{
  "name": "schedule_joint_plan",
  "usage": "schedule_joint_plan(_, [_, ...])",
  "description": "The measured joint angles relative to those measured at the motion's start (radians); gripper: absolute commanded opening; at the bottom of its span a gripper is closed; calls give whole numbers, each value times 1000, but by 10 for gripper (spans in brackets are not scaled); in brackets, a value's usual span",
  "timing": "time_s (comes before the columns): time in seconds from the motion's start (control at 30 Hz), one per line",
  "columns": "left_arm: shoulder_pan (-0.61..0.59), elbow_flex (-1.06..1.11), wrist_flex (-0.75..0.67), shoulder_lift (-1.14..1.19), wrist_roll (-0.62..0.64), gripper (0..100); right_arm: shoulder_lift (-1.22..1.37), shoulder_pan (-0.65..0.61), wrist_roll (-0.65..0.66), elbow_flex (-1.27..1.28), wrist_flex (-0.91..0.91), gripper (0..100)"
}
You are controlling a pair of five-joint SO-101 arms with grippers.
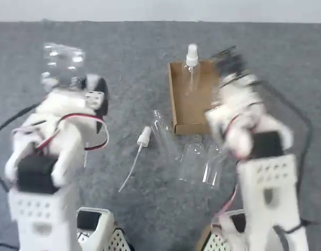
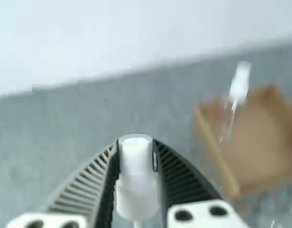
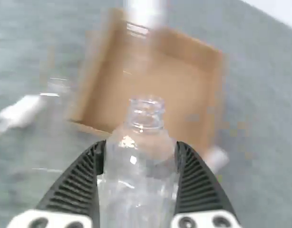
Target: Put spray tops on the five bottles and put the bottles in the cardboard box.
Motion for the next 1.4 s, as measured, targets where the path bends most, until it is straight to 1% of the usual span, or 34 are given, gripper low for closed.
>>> schedule_joint_plan(0.17, [2,-132,0,-44,155,13,-72,-296,-68,153,-130,6])
schedule_joint_plan(0.23, [2,-158,-11,-61,221,12,-72,-370,-104,198,-189,6])
schedule_joint_plan(0.3, [0,-167,-54,-72,282,12,-72,-433,-133,236,-255,6])
schedule_joint_plan(0.4, [8,-170,-109,-74,353,12,-72,-500,-140,299,-336,6])
schedule_joint_plan(0.53, [6,-170,-155,-74,427,12,-72,-539,-114,391,-411,6])
schedule_joint_plan(0.63, [5,-166,-195,-74,445,12,-103,-559,-78,473,-493,6])
schedule_joint_plan(0.77, [3,-75,-301,-84,450,12,-198,-618,-74,591,-617,6])
schedule_joint_plan(0.87, [3,9,-359,-71,450,12,-267,-628,-94,643,-667,6])
schedule_joint_plan(1.1, [9,106,-402,-72,450,12,-341,-629,-115,671,-683,6])
schedule_joint_plan(1.3, [68,147,-402,-72,450,12,-344,-629,-115,671,-683,6])
schedule_joint_plan(1.4, [78,167,-402,-72,450,12,-344,-628,-115,671,-683,6])
